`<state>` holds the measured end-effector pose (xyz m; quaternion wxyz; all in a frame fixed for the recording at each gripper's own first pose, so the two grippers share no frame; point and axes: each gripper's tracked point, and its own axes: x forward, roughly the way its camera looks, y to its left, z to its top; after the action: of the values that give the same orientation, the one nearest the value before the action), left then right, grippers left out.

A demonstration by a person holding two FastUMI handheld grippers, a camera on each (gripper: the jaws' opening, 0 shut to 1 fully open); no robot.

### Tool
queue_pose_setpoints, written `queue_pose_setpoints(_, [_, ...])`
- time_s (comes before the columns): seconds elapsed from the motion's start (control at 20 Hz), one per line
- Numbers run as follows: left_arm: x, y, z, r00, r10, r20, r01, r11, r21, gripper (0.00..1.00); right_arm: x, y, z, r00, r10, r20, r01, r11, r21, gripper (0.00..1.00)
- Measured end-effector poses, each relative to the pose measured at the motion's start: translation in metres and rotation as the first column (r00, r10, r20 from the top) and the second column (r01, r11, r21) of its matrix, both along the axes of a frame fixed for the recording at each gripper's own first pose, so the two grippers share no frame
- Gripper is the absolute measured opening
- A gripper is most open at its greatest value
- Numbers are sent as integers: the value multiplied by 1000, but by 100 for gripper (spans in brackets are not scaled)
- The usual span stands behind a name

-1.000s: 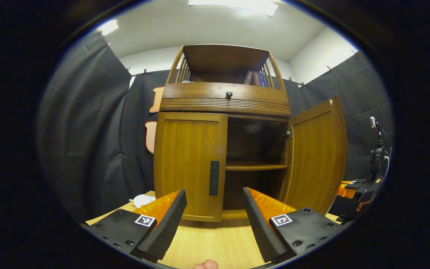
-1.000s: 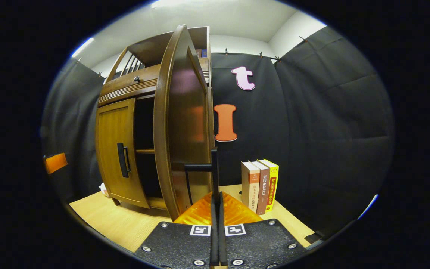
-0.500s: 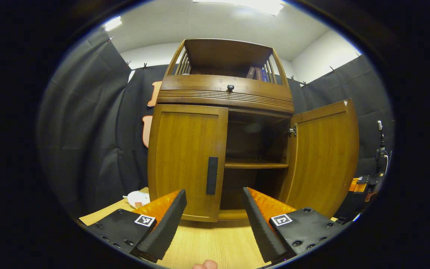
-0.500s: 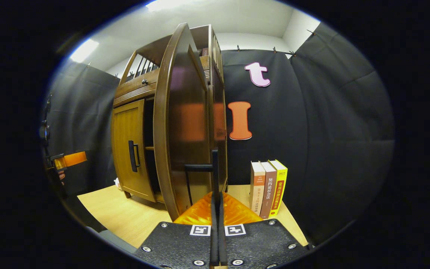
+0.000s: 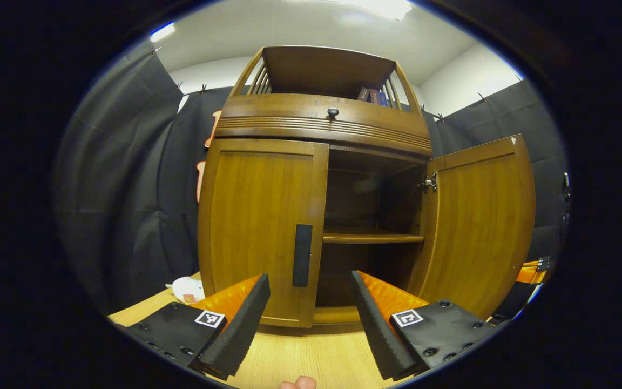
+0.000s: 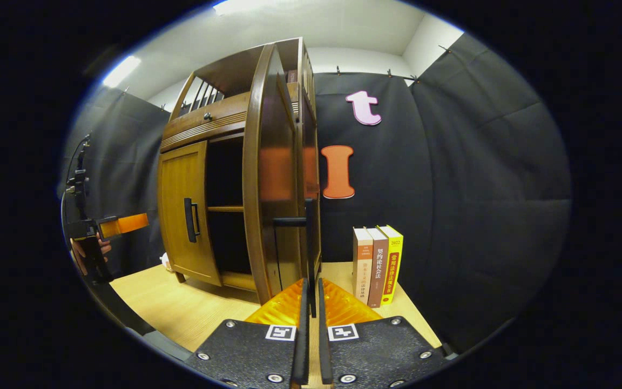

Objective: Open the right door of the double-door shoe cabinet with the right hand, and open the left door with the left hand.

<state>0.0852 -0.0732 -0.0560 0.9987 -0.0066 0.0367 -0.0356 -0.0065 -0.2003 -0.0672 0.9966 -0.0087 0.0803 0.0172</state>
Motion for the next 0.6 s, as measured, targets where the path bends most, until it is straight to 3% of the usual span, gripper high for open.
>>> queue_pose_setpoints(0.25, [40, 0, 9, 999, 9, 41, -12, 997, 71, 92, -36, -5, 27, 997, -56, 44, 55, 998, 14, 10])
queue_pose_setpoints(0.3, [49, -3, 8, 999, 2, 44, -6, 997, 82, 96, -41, -7, 34, 996, -72, 58, 71, 997, 16, 13])
queue_pose_setpoints(0.35, [60, -6, 7, 999, -9, 44, 5, 996, 89, 93, -46, -7, 40, 994, -85, 70, 83, 996, 21, 23])
queue_pose_setpoints(0.45, [79, -8, 1, 999, -16, 30, 13, 996, 85, 93, -54, -9, 46, 991, -108, 78, 105, 994, 34, 28])
queue_pose_setpoints(0.6, [101, -6, -9, 1000, -2, 31, -1, 995, 103, 93, -58, -15, 50, 986, -142, 84, 141, 990, 16, 49])
